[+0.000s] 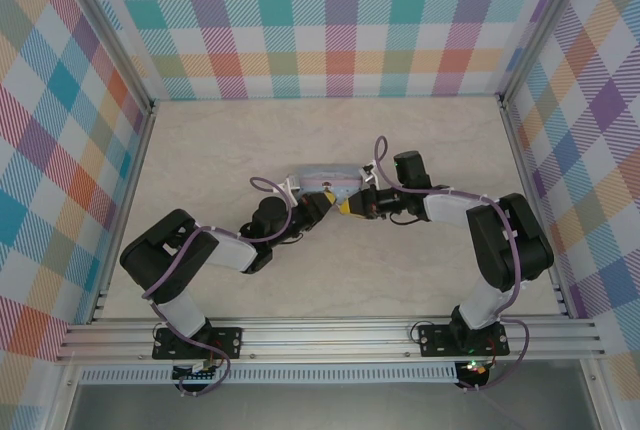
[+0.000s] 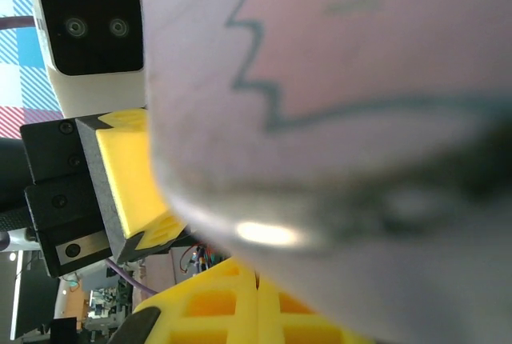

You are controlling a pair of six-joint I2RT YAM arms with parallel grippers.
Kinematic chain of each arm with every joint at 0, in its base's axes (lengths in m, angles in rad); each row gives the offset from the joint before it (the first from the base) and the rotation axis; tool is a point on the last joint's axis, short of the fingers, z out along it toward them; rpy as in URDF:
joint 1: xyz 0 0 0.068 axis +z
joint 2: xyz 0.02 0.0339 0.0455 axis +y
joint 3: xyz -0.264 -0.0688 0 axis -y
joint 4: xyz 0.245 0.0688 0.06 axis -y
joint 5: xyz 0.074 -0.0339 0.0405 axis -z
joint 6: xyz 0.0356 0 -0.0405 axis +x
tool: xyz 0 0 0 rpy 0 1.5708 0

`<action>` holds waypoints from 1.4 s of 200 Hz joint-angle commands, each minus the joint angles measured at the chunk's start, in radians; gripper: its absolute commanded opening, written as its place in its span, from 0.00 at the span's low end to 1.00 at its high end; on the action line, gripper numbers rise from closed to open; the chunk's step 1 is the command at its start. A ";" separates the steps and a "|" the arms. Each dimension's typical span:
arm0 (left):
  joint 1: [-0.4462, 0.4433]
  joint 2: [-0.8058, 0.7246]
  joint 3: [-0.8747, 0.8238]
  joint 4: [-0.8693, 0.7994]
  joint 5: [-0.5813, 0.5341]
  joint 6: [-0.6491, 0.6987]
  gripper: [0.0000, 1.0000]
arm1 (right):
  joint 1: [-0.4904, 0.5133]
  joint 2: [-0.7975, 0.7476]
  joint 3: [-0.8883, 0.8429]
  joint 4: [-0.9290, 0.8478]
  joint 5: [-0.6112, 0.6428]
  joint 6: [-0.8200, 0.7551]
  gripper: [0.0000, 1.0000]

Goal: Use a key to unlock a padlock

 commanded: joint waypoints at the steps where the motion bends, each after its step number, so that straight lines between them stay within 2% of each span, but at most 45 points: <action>1: -0.026 -0.007 0.025 0.130 0.131 -0.016 0.00 | -0.011 0.006 0.022 0.112 -0.006 0.012 0.03; 104: -0.036 0.003 0.062 0.164 0.097 -0.098 0.00 | 0.016 0.016 0.025 0.182 -0.024 0.059 0.03; 137: -0.037 0.028 0.074 0.191 0.121 -0.118 0.00 | 0.017 0.018 0.035 0.199 -0.002 0.073 0.03; 171: -0.036 0.021 0.078 0.193 0.157 -0.115 0.00 | -0.001 0.028 0.064 0.230 -0.018 0.095 0.03; 205: -0.037 0.012 0.077 0.189 0.180 -0.109 0.00 | -0.031 0.019 0.083 0.178 -0.031 0.059 0.03; 280: -0.037 0.003 0.052 0.195 0.152 -0.110 0.00 | -0.050 0.015 0.074 0.169 -0.027 0.047 0.03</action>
